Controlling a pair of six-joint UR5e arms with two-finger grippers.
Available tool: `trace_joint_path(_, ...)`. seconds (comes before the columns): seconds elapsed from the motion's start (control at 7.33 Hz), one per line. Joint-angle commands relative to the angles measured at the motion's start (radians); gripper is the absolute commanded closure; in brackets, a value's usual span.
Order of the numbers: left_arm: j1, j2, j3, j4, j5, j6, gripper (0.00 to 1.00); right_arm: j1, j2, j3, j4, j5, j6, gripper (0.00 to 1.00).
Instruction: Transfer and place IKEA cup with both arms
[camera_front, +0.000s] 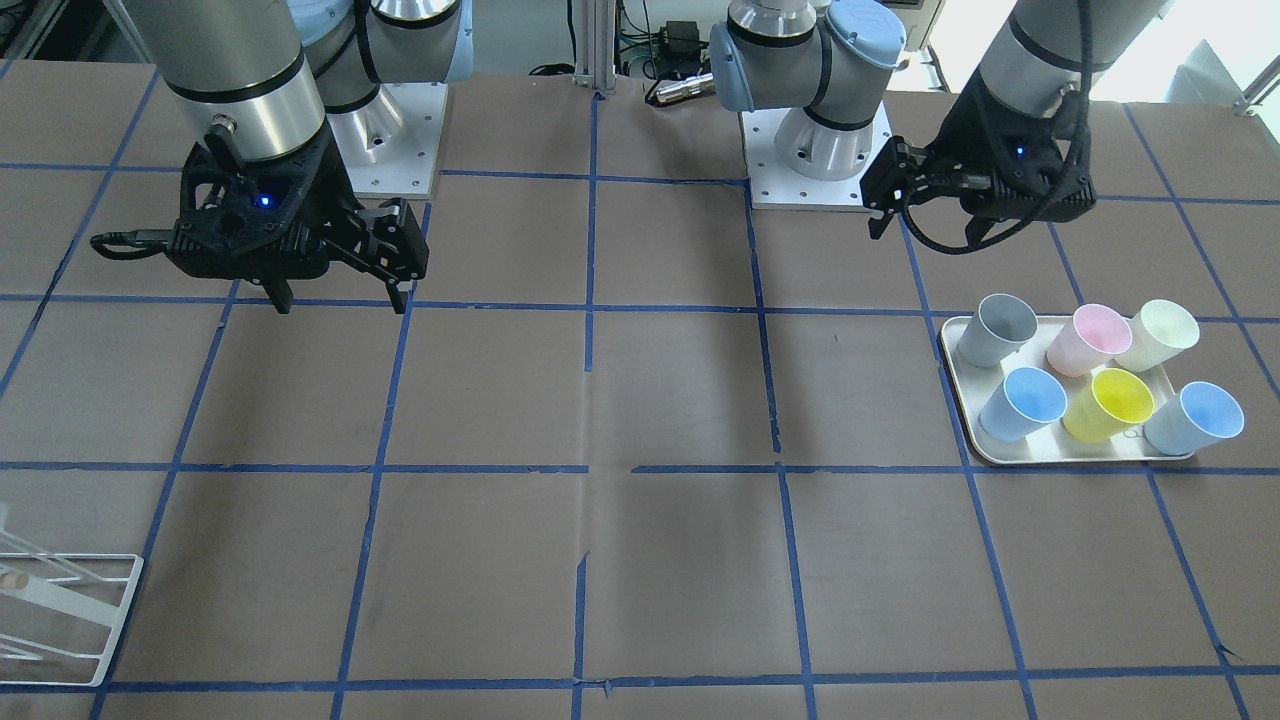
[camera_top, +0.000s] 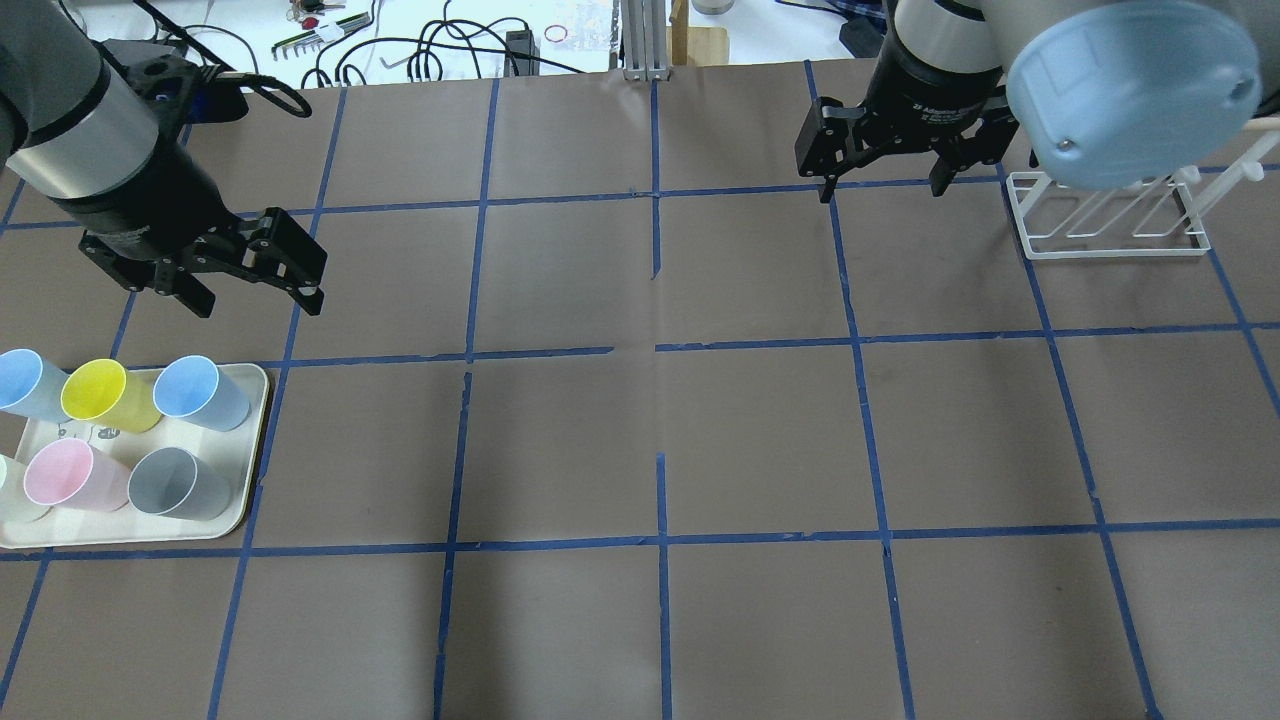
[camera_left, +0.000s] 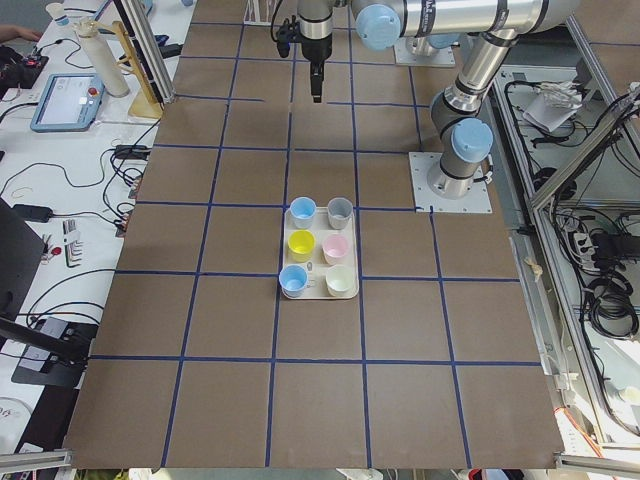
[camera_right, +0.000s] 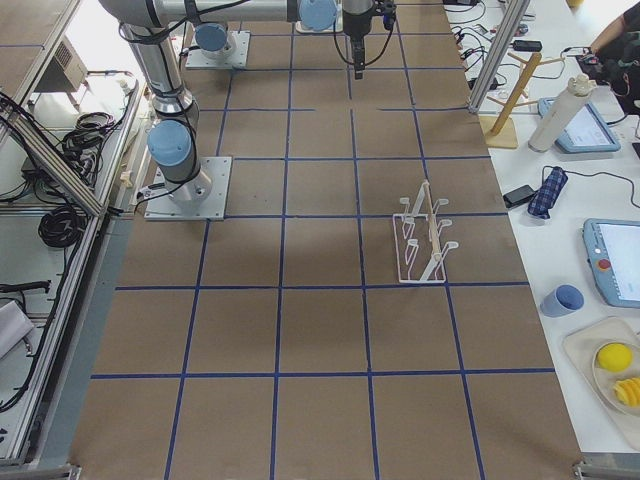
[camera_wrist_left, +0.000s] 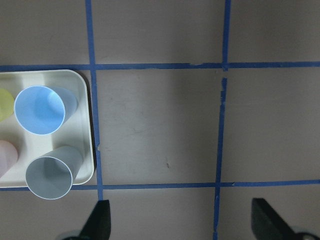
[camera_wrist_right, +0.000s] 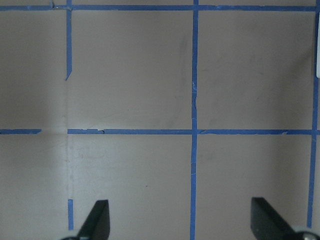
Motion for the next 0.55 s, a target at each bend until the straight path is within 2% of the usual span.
trace_joint_path(0.0, -0.016, 0.066, -0.019, -0.012, -0.037, -0.004, 0.0, 0.0, -0.001, 0.0, 0.0, 0.0, 0.0, 0.0)
trace_joint_path(0.41, -0.027, 0.038, -0.052, 0.021, -0.036, -0.009, 0.0, 0.0, -0.001, 0.0, 0.001, 0.0, -0.002, 0.0)
